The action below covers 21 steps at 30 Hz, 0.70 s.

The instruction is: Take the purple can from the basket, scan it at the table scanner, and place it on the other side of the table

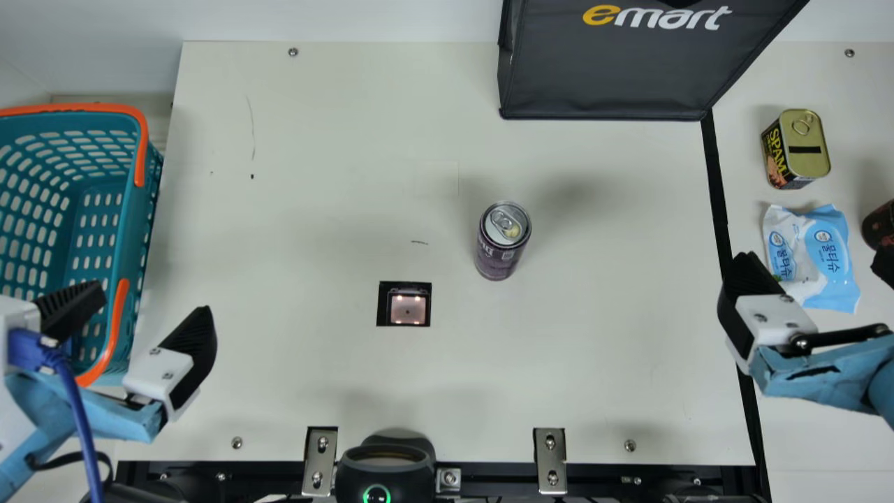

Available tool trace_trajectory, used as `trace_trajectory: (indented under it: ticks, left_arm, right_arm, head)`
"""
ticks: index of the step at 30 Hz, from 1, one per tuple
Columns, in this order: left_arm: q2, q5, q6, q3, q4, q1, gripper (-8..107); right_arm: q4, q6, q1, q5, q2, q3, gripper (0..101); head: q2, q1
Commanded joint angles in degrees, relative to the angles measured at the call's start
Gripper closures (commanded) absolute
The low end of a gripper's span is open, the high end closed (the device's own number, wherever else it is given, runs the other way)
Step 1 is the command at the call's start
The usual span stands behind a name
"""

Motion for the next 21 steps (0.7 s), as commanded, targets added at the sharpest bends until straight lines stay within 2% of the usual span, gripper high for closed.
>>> trace_trajectory:
  ticks: [1, 7, 21]
  left_arm:
    - [0.00, 0.00, 0.00, 0.00, 0.00, 0.00, 9]
    - [0.00, 0.00, 0.00, 0.00, 0.00, 0.00, 9]
    - [0.00, 0.00, 0.00, 0.00, 0.00, 0.00, 9]
  right_arm:
    - [0.02, 0.13, 0.25, -0.04, 0.17, -0.06, 6]
    - [3.26, -0.72, 3.48, 0.58, 2.07, 0.31, 6]
    - [16.95, -8.96, 9.44, 0.58, 7.93, 4.06, 6]
  head:
    - [0.09, -1.66]
    - [0.09, -1.66]
    - [0.09, -1.66]
